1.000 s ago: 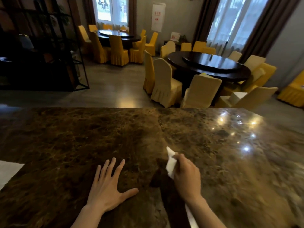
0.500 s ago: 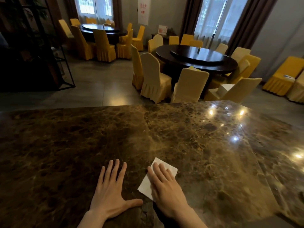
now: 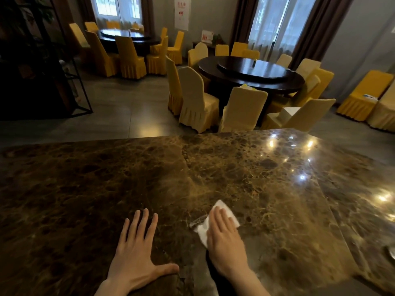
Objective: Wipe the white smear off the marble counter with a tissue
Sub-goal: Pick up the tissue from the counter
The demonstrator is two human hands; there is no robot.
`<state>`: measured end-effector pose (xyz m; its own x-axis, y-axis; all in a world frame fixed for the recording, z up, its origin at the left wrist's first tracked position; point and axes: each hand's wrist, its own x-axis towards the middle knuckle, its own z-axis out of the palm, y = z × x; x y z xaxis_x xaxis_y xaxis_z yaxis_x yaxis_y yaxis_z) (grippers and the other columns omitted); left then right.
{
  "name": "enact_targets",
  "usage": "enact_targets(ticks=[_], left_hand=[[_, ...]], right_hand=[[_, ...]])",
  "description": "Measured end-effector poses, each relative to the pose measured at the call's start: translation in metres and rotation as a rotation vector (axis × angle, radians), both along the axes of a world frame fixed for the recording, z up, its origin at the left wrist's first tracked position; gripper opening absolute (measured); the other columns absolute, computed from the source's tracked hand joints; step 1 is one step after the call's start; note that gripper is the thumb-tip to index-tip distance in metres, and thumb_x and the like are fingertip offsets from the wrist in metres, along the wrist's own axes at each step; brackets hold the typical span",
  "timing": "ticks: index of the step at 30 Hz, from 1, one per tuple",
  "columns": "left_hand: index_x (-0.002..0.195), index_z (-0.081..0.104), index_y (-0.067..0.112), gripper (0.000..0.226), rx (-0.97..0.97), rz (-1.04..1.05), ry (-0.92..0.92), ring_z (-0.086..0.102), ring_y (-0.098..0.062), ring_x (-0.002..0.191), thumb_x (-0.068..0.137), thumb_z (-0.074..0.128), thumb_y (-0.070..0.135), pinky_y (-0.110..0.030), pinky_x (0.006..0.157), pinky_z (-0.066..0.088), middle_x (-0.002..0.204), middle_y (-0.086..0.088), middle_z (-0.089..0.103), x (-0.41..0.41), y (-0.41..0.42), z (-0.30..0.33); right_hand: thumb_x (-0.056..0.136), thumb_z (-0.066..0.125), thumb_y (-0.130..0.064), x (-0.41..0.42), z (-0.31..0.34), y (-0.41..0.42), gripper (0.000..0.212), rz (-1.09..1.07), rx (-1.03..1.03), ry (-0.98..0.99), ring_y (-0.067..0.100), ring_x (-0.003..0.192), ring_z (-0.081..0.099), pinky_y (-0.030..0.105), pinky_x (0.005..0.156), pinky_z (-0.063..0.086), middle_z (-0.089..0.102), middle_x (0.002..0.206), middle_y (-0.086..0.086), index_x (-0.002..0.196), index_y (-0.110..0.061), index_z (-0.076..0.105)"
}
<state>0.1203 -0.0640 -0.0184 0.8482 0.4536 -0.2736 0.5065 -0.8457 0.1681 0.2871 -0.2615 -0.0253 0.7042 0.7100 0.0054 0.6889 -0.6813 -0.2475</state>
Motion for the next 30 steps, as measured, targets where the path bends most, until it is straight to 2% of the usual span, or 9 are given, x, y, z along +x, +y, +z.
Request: enact_targets(ticks=[3, 10, 13, 17, 23, 25, 27, 28, 30], left_hand=[[0.151, -0.037, 0.026, 0.153, 0.001, 0.000, 0.008, -0.047, -0.021, 0.147, 0.045, 0.019, 0.120, -0.050, 0.125, -0.025, 0.161, 0.000, -0.045, 0.001, 0.000, 0.001], [0.148, -0.043, 0.025, 0.152, 0.026, 0.001, 0.051, -0.048, -0.023, 0.146, 0.044, 0.013, 0.120, -0.051, 0.126, -0.024, 0.160, -0.002, -0.049, 0.002, -0.001, 0.001], [0.149, -0.042, 0.023, 0.153, 0.023, -0.001, 0.053, -0.046, -0.024, 0.147, 0.044, 0.012, 0.120, -0.052, 0.126, -0.022, 0.160, -0.002, -0.048, 0.003, -0.001, 0.004], [0.148, -0.042, 0.021, 0.154, 0.023, 0.001, 0.057, -0.044, -0.024, 0.148, 0.043, 0.011, 0.120, -0.052, 0.127, -0.022, 0.160, -0.003, -0.047, 0.004, -0.001, 0.005], [0.150, -0.039, 0.021, 0.154, 0.019, 0.004, 0.028, -0.043, -0.024, 0.149, 0.043, 0.013, 0.121, -0.051, 0.126, -0.022, 0.161, -0.003, -0.045, 0.003, -0.001, 0.004], [0.150, -0.039, 0.022, 0.154, 0.021, 0.006, 0.030, -0.043, -0.024, 0.149, 0.043, 0.012, 0.121, -0.051, 0.126, -0.022, 0.161, -0.003, -0.045, 0.003, -0.002, 0.003], [0.151, -0.038, 0.022, 0.154, 0.017, 0.007, 0.018, -0.042, -0.024, 0.149, 0.043, 0.013, 0.121, -0.051, 0.126, -0.022, 0.162, -0.003, -0.045, 0.003, -0.001, 0.003], [0.151, -0.038, 0.022, 0.154, 0.023, 0.006, 0.017, -0.042, -0.024, 0.149, 0.043, 0.013, 0.121, -0.051, 0.126, -0.023, 0.161, -0.003, -0.045, 0.003, 0.000, 0.003], [0.150, -0.038, 0.022, 0.154, 0.023, 0.007, 0.019, -0.043, -0.024, 0.149, 0.043, 0.012, 0.121, -0.050, 0.126, -0.023, 0.161, -0.003, -0.045, 0.003, 0.000, 0.003]], right_hand=[[0.106, 0.018, -0.043, -0.006, -0.002, -0.007, 0.060, 0.125, -0.022, -0.012, 0.017, 0.154, -0.011, 0.039, 0.127, -0.003, -0.002, 0.168, -0.002, 0.160, -0.018, 0.006], [0.107, 0.017, -0.034, 0.034, 0.007, -0.035, 0.059, -0.238, -0.010, -0.002, 0.022, 0.155, -0.008, 0.036, 0.127, -0.002, -0.004, 0.168, 0.009, 0.159, -0.009, 0.002], [0.105, 0.027, -0.028, 0.011, 0.000, -0.013, 0.061, -0.079, 0.028, 0.013, 0.025, 0.155, -0.003, 0.040, 0.127, 0.001, -0.003, 0.166, 0.006, 0.159, -0.009, 0.007], [0.104, 0.037, -0.031, -0.005, -0.006, -0.010, 0.058, 0.080, 0.063, -0.085, 0.027, 0.153, 0.019, 0.045, 0.123, 0.020, 0.020, 0.164, 0.007, 0.156, -0.008, 0.025], [0.108, 0.020, -0.029, 0.032, 0.008, -0.030, 0.058, -0.214, -0.010, -0.054, 0.025, 0.155, -0.005, 0.037, 0.127, 0.000, -0.001, 0.168, 0.013, 0.158, -0.005, 0.002], [0.105, 0.039, -0.024, 0.020, 0.013, -0.020, 0.061, -0.149, -0.024, -0.070, 0.029, 0.155, 0.011, 0.040, 0.127, 0.012, 0.013, 0.166, 0.016, 0.157, -0.002, 0.016], [0.088, 0.071, -0.021, 0.009, 0.022, -0.015, 0.055, -0.039, -0.010, -0.089, 0.030, 0.136, 0.051, 0.039, 0.113, 0.044, 0.056, 0.145, 0.013, 0.138, -0.004, 0.058], [0.083, 0.075, -0.020, 0.008, 0.025, -0.016, 0.039, -0.008, 0.036, -0.105, 0.026, 0.120, 0.063, 0.036, 0.099, 0.054, 0.070, 0.126, 0.007, 0.120, -0.010, 0.071], [0.087, 0.065, -0.019, 0.015, 0.035, -0.022, 0.010, -0.062, 0.120, -0.065, 0.021, 0.095, 0.065, 0.033, 0.075, 0.053, 0.073, 0.097, -0.001, 0.092, -0.017, 0.074]])
